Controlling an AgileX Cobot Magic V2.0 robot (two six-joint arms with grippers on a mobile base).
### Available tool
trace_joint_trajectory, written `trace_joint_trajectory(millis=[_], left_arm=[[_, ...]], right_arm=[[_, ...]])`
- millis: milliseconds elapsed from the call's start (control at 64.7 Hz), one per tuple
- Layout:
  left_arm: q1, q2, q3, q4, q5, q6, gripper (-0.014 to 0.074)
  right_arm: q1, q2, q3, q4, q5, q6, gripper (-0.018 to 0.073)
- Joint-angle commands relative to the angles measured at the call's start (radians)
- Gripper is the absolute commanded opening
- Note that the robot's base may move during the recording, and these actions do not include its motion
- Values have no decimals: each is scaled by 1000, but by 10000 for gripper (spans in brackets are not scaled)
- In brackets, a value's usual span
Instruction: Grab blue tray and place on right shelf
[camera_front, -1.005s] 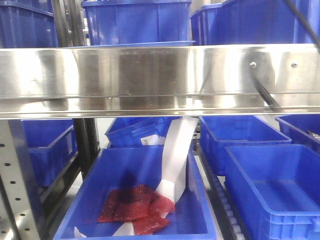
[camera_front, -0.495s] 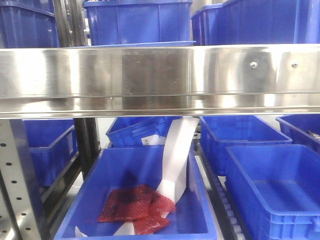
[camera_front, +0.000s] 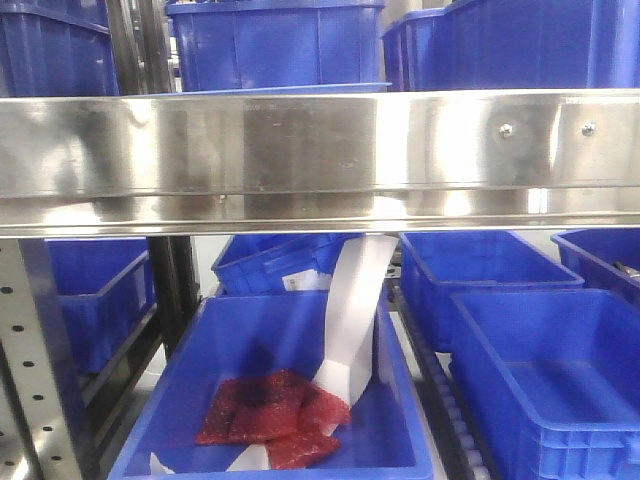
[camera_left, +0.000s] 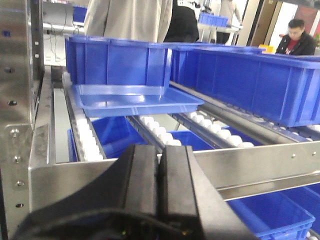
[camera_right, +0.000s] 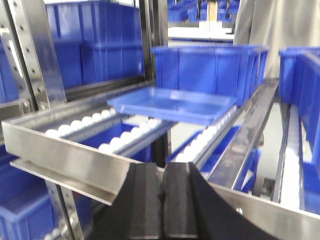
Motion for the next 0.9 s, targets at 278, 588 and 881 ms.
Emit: trace_joint_trajectory(millis=[278, 588, 881], left_arm=[[-8, 10, -25, 8, -84, 6, -48], [-8, 10, -25, 8, -84, 6, -48], [-8, 10, -25, 8, -84, 6, -48]], right_arm=[[-2, 0, -24, -27, -90, -6, 53], [-115, -70, 63, 28, -91, -41, 53], [-520, -292, 336, 325, -233, -470, 53]])
